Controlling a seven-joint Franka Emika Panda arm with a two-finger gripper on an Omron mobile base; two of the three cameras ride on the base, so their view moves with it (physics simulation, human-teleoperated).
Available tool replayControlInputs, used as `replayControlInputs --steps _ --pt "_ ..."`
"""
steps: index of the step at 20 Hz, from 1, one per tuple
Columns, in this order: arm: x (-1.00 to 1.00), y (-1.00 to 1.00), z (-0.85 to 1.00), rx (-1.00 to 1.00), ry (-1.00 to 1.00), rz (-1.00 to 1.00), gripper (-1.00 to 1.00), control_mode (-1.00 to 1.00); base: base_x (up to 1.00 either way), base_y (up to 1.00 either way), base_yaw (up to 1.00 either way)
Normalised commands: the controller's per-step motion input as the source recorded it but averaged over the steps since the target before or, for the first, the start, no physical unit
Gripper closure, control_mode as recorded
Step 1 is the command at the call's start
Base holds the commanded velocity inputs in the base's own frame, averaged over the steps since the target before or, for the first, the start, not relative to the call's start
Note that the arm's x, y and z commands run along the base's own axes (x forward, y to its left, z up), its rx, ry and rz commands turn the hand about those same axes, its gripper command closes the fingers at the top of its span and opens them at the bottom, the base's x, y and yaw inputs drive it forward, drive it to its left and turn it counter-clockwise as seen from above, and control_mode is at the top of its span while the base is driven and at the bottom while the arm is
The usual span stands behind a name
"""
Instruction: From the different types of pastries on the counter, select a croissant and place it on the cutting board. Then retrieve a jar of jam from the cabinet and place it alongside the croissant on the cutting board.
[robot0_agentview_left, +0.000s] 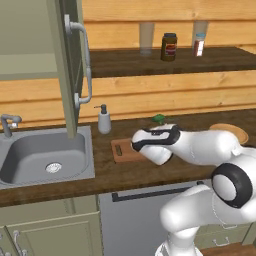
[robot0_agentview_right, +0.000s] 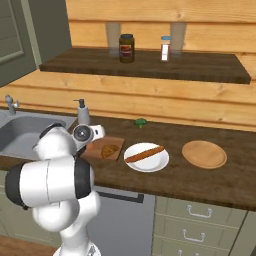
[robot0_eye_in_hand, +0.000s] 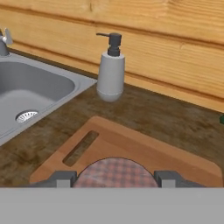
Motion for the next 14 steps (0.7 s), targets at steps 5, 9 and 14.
replayControlInputs --steps 5,9,14 --pt "0.00 -0.07 -0.31 0.01 0.01 0.00 1.00 -1.00 0.00 0.00 0.00" --pt "0.03 -0.05 -0.23 0.00 0.00 0.00 1.00 -1.00 0.00 0.00 0.00" --pt "0.18 0.00 -0.15 0.00 -0.08 0.00 1.00 -1.00 0.00 0.00 0.00"
